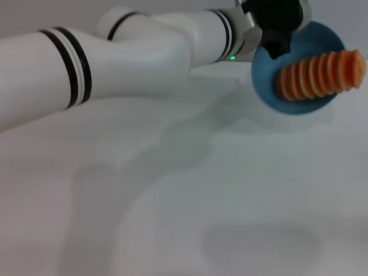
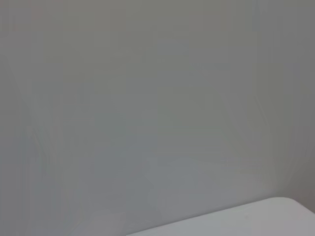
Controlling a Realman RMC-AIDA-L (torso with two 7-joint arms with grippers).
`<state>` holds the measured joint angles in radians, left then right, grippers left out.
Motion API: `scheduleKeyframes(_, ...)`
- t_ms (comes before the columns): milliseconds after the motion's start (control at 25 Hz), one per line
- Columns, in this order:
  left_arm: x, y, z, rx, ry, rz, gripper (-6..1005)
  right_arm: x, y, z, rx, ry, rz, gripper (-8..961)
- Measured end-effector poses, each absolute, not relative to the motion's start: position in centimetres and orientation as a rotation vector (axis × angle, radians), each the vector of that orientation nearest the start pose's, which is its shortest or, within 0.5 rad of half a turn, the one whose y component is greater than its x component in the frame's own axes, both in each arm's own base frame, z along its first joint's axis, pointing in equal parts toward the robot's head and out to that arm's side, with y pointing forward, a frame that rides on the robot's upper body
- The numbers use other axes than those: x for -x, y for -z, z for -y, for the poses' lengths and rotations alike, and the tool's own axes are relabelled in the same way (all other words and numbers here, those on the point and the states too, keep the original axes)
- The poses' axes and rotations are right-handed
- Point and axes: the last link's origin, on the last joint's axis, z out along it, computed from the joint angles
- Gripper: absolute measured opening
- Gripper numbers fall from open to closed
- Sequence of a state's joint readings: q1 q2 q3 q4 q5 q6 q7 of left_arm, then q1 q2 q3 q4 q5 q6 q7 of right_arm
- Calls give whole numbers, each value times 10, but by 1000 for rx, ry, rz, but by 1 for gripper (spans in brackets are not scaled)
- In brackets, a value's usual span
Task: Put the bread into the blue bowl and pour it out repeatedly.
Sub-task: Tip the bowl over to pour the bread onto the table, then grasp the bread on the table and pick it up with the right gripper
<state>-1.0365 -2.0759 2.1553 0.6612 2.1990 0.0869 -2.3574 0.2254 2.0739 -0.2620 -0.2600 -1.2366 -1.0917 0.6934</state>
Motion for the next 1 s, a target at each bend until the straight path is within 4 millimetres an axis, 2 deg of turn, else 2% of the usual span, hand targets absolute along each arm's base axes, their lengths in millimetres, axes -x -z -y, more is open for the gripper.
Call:
scheduleKeyframes(160,66,134,-435,2324,43,-389,-1,-438,-63,-257,1343,-620,-889,507)
scheduleKeyframes(320,67,135,-433,2306,23,-468,-2,-435,-62,-262,1353,-627,-884,507)
scheduleKeyframes(560,69,134,-433,2293,29,-470,-2,-433,-59,-267,1352,-638,-898,507)
scheduleKeyframes(760,75,130,-435,2293,75,-350,-2,-429,-52,-271,1359,-662,-921,507)
scheduleKeyframes(840,78,125,-439,2296,135,-192,-2,-424,-45,-277,1382,-679,-931,506)
scheduleKeyframes(880,78,125,-439,2296,135,-192,-2,-424,-45,-277,1382,-679,-931,506)
scheduleKeyframes(1000,84,117,-444,2282,201,-13,-2,-416,-36,-284,1418,-696,-940,506)
